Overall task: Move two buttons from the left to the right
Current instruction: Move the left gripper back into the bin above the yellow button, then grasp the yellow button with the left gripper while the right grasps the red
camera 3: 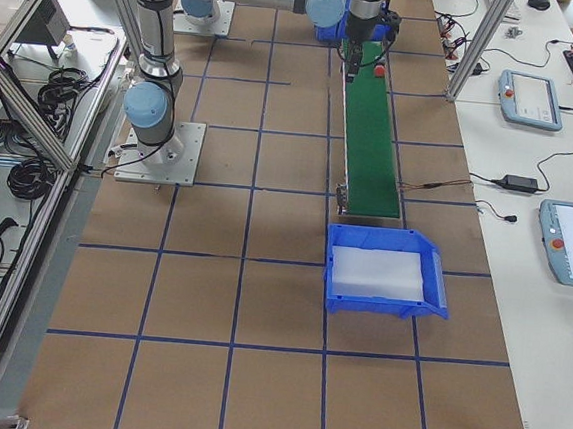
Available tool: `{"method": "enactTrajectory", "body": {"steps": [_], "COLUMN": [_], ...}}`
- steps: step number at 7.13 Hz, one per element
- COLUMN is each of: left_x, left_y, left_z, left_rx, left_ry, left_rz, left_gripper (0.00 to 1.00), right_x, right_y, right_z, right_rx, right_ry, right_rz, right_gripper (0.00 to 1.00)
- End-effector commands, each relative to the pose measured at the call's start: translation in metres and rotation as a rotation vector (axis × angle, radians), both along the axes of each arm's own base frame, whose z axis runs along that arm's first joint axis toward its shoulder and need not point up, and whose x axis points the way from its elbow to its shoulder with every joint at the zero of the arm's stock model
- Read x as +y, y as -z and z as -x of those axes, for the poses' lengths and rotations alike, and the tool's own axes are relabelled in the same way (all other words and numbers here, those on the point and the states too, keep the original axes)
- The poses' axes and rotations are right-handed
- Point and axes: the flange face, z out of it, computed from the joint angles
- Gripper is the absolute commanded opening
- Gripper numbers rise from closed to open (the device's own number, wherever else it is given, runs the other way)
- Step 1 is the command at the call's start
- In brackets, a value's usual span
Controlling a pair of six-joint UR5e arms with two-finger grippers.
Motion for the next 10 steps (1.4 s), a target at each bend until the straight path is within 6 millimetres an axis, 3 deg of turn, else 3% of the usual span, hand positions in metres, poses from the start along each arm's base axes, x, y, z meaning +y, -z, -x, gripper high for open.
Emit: {"method": "enactTrajectory", "body": {"steps": [1,4,6,7,9,10], "left_x": [-0.001,-0.005,-0.018,-0.024,-0.028,-0.028], "left_y": [0.006,0.013,0.027,0.037,0.051,0.052], "left_z": [0.002,-0.002,-0.002,-0.001,0.0,-0.001], "left_rx": [0.052,0.064,0.088,0.109,0.134,0.133], "left_ry": [0.217,0.351,0.404,0.437,0.443,0.441], "left_rz": [-0.012,-0.021,0.018,0.039,0.046,0.044], "left_gripper": [1.0,1.0,1.0,1.0,1.0,1.0], "right_x": [0.001,-0.001,-0.006,-0.015,-0.034,-0.042], "right_y": [-0.002,-0.005,-0.004,0.008,0.047,0.067], "right_z": [-0.004,-0.008,-0.019,-0.028,-0.08,-0.096], "right_rx": [-0.003,-0.007,-0.084,-0.135,-0.152,-0.149], "right_ry": [-0.003,-0.024,-0.186,-0.26,-0.455,-0.569], "right_rz": [0.003,0.019,0.042,0.043,0.065,0.071], "right_gripper": [1.0,1.0,1.0,1.0,1.0,1.0]}}
